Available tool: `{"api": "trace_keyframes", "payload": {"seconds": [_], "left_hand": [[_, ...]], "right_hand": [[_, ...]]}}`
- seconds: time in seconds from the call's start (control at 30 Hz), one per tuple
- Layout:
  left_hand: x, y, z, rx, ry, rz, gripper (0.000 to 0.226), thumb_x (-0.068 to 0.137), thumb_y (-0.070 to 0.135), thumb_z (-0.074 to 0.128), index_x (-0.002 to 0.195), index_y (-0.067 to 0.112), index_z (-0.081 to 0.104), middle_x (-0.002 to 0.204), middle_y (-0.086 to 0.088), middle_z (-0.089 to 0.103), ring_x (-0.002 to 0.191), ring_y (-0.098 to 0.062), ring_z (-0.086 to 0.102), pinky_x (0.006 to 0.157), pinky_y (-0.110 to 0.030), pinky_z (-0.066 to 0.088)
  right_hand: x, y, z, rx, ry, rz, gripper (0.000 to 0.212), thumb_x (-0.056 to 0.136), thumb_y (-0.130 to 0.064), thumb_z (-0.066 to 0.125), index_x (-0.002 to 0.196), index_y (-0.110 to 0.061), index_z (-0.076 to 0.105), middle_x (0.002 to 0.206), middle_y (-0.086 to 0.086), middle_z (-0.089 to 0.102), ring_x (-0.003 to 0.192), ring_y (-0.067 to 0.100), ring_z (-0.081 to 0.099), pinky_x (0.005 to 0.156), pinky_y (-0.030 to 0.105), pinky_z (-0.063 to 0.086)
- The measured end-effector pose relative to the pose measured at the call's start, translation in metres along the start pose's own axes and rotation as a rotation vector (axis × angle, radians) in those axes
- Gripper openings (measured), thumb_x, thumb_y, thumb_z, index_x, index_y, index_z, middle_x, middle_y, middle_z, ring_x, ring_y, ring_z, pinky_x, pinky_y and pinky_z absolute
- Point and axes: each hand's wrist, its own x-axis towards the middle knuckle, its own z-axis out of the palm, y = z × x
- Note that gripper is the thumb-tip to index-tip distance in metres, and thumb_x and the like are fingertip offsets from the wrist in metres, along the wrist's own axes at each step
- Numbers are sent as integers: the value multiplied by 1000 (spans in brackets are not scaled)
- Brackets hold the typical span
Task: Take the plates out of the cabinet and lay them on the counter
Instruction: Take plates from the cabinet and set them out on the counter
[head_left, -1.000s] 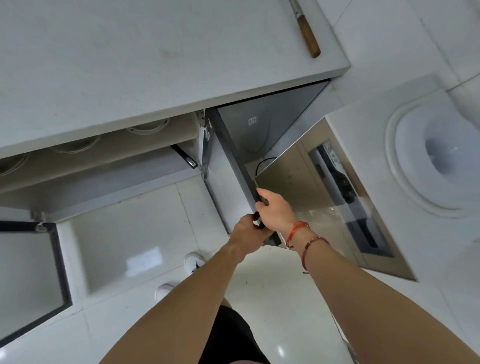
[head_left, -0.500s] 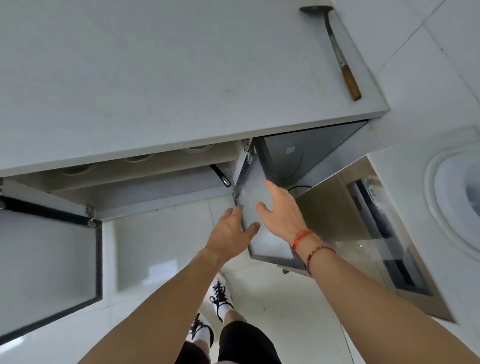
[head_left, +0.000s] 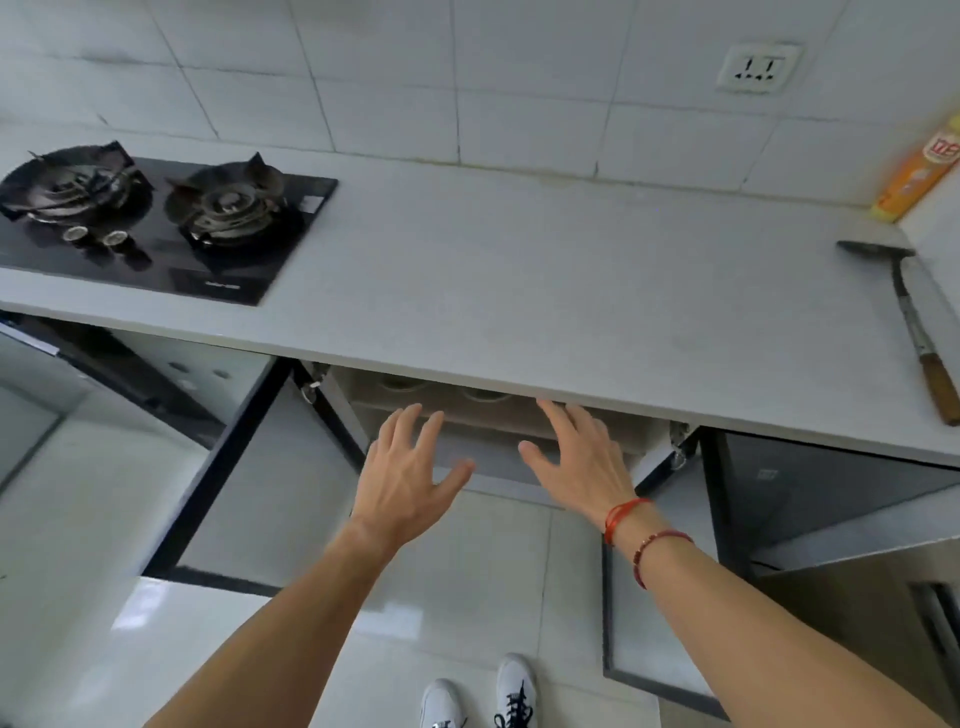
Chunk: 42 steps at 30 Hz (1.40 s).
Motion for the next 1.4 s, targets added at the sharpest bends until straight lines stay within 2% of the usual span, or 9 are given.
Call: {"api": "trace_keyframes", "payload": {"seconds": [0.1,0.2,0.43,0.7,1.03,1.23,1.4], "left_hand": [[-12,-29,-19,118,37,-43,77,86,67,40,140,13,46,147,-16,43,141,-36,31,113,-50,31],[-22,-45,-31,151,50,-97,79,85,68,38,143,14,43,150,-16,39,144,-36,27,116,-47,24],[-26,-55,-36,134,73,-128,80,87,68,39,148,16,34,156,-14,31,146,-32,22,116,-42,24],[-31,-78,-33,133,80,-152,79,88,68,39,147,15,37,153,-14,36,144,-33,27,115,-43,28],[-6,-151,-28,110,13,-122,80,88,68,38,147,13,36,153,-16,36,144,-34,27,114,-44,29],[14,-190,-18,77,-28,-93,79,89,66,39,147,13,35,154,-15,35,144,-34,27,113,-45,31],[28,-217,12,87,-56,-82,75,89,65,40,143,12,41,148,-15,42,140,-33,33,110,-45,34]], "right_hand": [[1,-27,2,-116,8,-88,69,91,-62,42,152,-36,23,153,7,30,137,30,32,106,50,35],[-2,-44,5,-165,-19,-130,70,92,-62,42,154,-36,20,158,10,21,141,31,26,109,50,33],[1,-56,8,-203,-25,-184,72,91,-63,40,154,-35,19,155,8,26,138,29,32,108,50,36],[16,-72,19,-248,-59,-217,70,92,-62,40,154,-35,19,155,7,26,137,28,32,107,48,35],[45,-113,58,-271,-64,-158,73,90,-61,42,154,-34,18,150,7,31,131,28,39,102,48,41],[55,-136,87,-295,-88,-106,71,92,-60,41,154,-35,17,156,11,25,137,31,34,106,49,35],[70,-137,120,-338,-131,-116,69,94,-56,43,154,-33,17,156,12,26,136,31,33,106,47,34]]}}
